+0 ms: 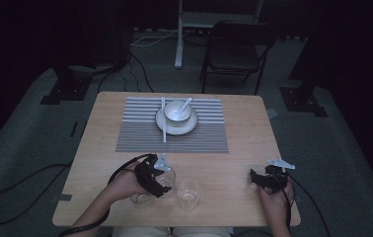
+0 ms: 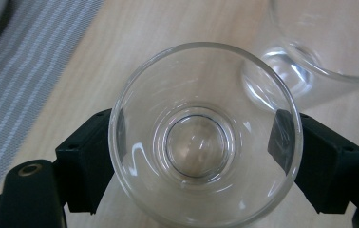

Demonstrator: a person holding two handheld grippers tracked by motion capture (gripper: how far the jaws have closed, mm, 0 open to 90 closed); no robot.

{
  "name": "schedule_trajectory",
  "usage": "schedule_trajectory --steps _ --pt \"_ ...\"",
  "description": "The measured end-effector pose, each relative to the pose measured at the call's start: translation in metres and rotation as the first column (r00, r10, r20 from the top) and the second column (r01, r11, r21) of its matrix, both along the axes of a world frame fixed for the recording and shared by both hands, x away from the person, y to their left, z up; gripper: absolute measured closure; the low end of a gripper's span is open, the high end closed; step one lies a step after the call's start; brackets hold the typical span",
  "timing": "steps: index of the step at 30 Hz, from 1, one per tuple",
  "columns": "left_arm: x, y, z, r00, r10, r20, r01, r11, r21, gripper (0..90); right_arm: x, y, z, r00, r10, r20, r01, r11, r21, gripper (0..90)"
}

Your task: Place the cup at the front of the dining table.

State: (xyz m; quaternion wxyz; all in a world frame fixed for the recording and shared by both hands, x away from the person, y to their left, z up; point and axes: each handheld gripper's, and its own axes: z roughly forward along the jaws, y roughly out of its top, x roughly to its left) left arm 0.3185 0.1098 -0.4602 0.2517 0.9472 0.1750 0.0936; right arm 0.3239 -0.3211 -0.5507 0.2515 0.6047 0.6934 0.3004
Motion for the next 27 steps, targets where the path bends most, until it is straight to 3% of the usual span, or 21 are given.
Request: schedule_trajectory --steps 8,11,15,21,23,27 --pt "0.012 0.004 0.003 0.9986 0.051 0.017 -0.051 0.9986 -0.012 18.1 0.0 0.0 0.0 1.0 0.0 0.0 0.0 1.0 0.0 11.7" --pt "0.018 0.009 0.005 0.996 0.088 0.016 -0.088 0.9957 -0.029 18.1 0.0 0.0 0.0 1.0 0.0 0.0 0.0 1.0 0.0 11.7" --pt "0.024 0.014 0.005 0.9918 0.126 0.017 -0.126 0.9918 -0.023 18.1 0.0 0.0 0.0 1.0 0.0 0.0 0.0 1.0 0.0 11.7" --pt "0.032 0.022 0.007 0.9789 0.2 0.039 -0.199 0.9794 -0.032 18.1 0.0 0.0 0.0 1.0 0.0 0.0 0.0 1.0 0.0 11.7" --pt "0.034 0.024 0.007 0.9779 0.205 0.04 -0.204 0.9784 -0.03 18.1 0.0 0.0 0.0 1.0 0.0 0.0 0.0 1.0 0.0 11.7" --pt "0.044 0.033 0.01 0.9635 0.262 0.054 -0.261 0.9649 -0.033 18.1 0.0 0.0 0.0 1.0 0.0 0.0 0.0 1.0 0.0 11.7"
